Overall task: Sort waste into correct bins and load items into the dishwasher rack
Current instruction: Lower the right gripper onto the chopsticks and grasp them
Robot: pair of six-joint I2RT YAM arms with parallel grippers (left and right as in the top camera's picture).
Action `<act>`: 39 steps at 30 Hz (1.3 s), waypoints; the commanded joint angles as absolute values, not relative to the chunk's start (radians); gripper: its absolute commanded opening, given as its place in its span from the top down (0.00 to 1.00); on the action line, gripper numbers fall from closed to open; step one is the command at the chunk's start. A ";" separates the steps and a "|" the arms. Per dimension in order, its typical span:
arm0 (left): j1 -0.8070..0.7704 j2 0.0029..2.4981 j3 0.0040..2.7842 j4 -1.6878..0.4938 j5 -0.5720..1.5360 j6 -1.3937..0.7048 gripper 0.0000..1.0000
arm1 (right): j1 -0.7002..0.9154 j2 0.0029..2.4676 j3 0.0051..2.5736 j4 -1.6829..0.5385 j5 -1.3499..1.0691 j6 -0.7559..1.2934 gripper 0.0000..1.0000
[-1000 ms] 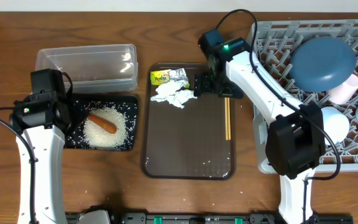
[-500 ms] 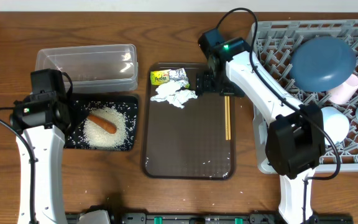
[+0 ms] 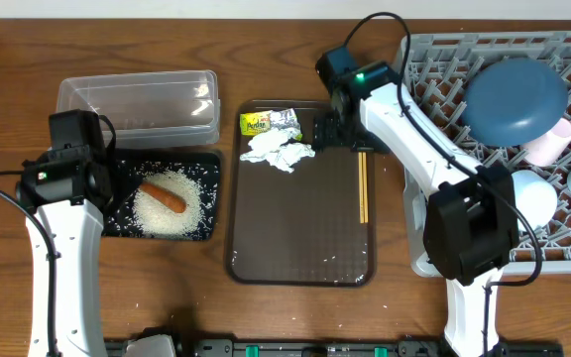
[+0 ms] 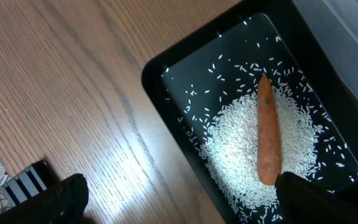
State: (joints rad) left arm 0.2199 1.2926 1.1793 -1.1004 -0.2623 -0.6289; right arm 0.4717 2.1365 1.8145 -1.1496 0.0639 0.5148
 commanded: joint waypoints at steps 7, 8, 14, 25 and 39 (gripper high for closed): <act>0.224 1.295 1.192 -1.106 -0.278 -0.634 0.01 | 0.472 2.134 1.765 -1.100 0.010 0.472 0.41; 0.224 1.295 1.192 -1.106 -0.278 -0.634 0.02 | 0.472 2.134 1.765 -1.103 0.010 0.475 0.42; 0.224 1.295 1.192 -1.106 -0.278 -0.634 0.01 | 0.461 2.134 1.748 -1.094 0.034 0.474 0.41; 0.224 1.295 1.191 -1.106 -0.278 -0.634 0.02 | 0.427 2.134 1.623 -0.995 0.033 0.478 0.42; 0.224 1.295 1.191 -1.106 -0.278 -0.634 0.02 | 0.447 2.134 1.606 -0.954 0.014 0.479 0.42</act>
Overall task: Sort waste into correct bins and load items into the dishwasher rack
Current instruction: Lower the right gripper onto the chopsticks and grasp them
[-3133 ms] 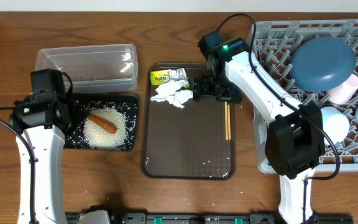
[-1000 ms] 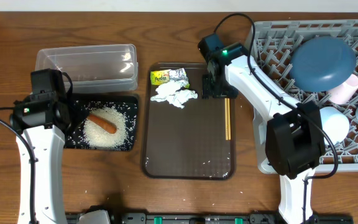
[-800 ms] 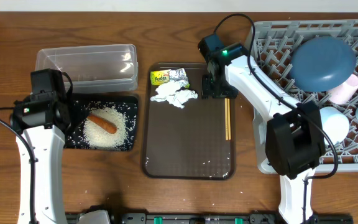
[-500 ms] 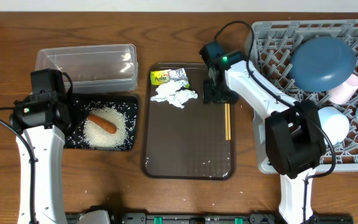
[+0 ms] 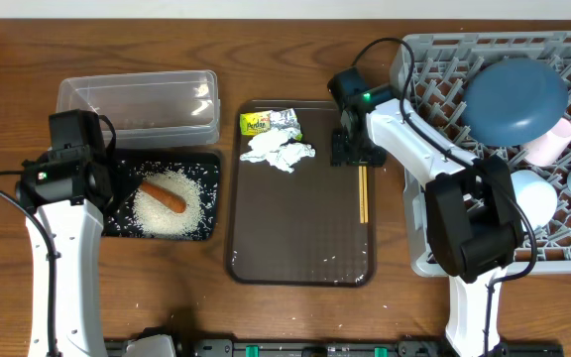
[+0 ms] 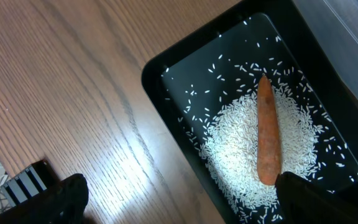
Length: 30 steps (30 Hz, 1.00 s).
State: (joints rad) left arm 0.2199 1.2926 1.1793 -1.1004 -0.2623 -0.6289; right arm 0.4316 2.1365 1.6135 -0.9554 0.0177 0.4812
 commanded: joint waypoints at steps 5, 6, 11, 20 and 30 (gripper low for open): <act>0.224 1.295 1.191 -1.106 -0.278 -0.634 0.02 | 0.447 2.134 1.597 -0.946 0.014 0.483 0.43; 0.224 1.295 1.191 -1.106 -0.278 -0.634 0.02 | 0.447 2.134 1.593 -0.945 0.010 0.483 0.44; 0.224 1.295 1.191 -1.106 -0.278 -0.634 0.02 | 0.447 2.134 1.555 -0.912 0.004 0.493 0.43; 0.224 1.295 1.191 -1.106 -0.278 -0.634 0.02 | 0.447 2.134 1.524 -0.878 -0.008 0.493 0.44; 0.224 1.295 1.191 -1.106 -0.278 -0.634 0.02 | 0.454 2.134 1.523 -0.878 0.023 0.497 0.88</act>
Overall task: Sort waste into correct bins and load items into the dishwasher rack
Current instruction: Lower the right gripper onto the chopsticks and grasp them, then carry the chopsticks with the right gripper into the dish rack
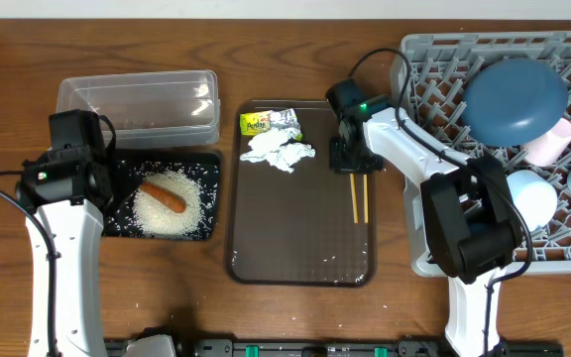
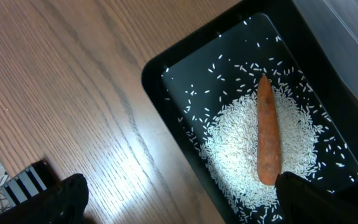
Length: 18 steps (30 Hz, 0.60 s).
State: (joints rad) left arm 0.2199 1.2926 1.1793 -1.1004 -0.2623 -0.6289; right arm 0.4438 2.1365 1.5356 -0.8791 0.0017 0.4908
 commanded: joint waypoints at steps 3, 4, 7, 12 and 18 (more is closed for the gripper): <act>0.224 1.295 1.191 -1.106 -0.278 -0.634 0.02 | 0.468 2.134 1.524 -0.878 0.022 0.497 0.99; 0.224 1.295 1.191 -1.106 -0.278 -0.634 0.02 | 0.471 2.133 1.527 -0.879 0.020 0.497 0.99; 0.224 1.295 1.191 -1.106 -0.278 -0.634 0.02 | 0.468 2.123 1.569 -0.922 -0.007 0.495 0.99; 0.224 1.295 1.191 -1.106 -0.278 -0.634 0.02 | 0.424 2.051 1.699 -1.027 -0.025 0.431 0.99; 0.224 1.295 1.192 -1.106 -0.278 -0.634 0.02 | 0.307 1.908 1.850 -1.145 -0.027 0.237 0.99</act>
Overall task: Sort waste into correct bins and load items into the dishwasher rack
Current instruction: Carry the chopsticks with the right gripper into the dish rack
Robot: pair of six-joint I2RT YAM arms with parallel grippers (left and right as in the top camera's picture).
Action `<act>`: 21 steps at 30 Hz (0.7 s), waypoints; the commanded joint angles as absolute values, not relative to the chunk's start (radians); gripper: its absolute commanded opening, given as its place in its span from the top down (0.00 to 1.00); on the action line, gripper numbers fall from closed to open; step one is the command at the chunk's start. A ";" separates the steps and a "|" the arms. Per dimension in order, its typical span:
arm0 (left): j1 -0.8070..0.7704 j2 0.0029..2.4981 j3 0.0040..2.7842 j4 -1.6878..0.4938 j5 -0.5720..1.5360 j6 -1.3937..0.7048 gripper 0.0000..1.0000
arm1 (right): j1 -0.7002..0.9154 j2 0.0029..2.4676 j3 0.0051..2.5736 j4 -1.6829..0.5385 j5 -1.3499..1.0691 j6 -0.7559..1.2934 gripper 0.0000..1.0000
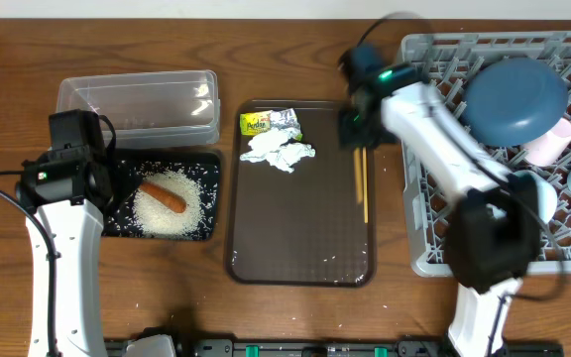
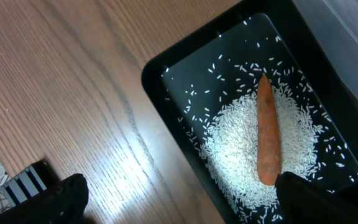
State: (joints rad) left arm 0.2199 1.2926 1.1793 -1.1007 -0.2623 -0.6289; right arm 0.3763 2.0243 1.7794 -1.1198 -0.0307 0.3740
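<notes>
A pair of wooden chopsticks (image 1: pixel 363 188) lies along the right side of the brown tray (image 1: pixel 300 243). My right gripper (image 1: pixel 354 130) is at their far end, blurred by motion, so its jaws cannot be made out. Crumpled white paper (image 1: pixel 279 152) and a yellow wrapper (image 1: pixel 264 122) sit at the tray's far left. An orange carrot (image 2: pixel 267 140) rests on white rice in the black bin (image 2: pixel 166 74). My left gripper (image 2: pixel 188 198) hangs open over that bin's near edge, with nothing between its fingers. The grey dishwasher rack (image 1: pixel 484 45) stands at the right.
A clear lidded container (image 1: pixel 137 104) sits behind the black bin. The rack holds an upturned blue bowl (image 1: pixel 515 97), a pink cup (image 1: pixel 551 142) and white cups (image 1: pixel 535 196). A few rice grains lie on the brown tray's near part.
My right gripper has moved from over the chopsticks' upper part toward the tray's far edge. The chopsticks, splayed before, now lie close together. The left arm has not moved.
My right gripper was first beside the crumpled paper at the tray's far right. Then it stood over the chopsticks' far end, then lower on them with the sticks splayed. Now it is back by the far edge. The left gripper stayed open over the black bin throughout.
</notes>
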 commanded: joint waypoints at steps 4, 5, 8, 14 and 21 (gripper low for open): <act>0.224 1.295 1.192 -1.106 -0.278 -0.634 0.02 | 0.191 1.825 1.865 -1.184 -0.035 0.079 0.99; 0.224 1.295 1.192 -1.106 -0.278 -0.634 0.02 | 0.166 1.816 1.865 -1.192 -0.035 0.059 0.99; 0.224 1.295 1.191 -1.106 -0.278 -0.634 0.01 | 0.100 1.811 1.864 -1.205 -0.039 0.012 0.99; 0.224 1.295 1.192 -1.106 -0.278 -0.634 0.02 | 0.052 1.873 1.843 -1.192 -0.072 -0.025 0.99; 0.224 1.295 1.191 -1.106 -0.278 -0.634 0.02 | 0.054 1.971 1.843 -1.185 -0.030 -0.005 0.99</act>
State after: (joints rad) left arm 0.2199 1.2926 1.1793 -1.1004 -0.2623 -0.6289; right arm 0.0582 1.9388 1.8519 -1.1835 -0.0555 0.0025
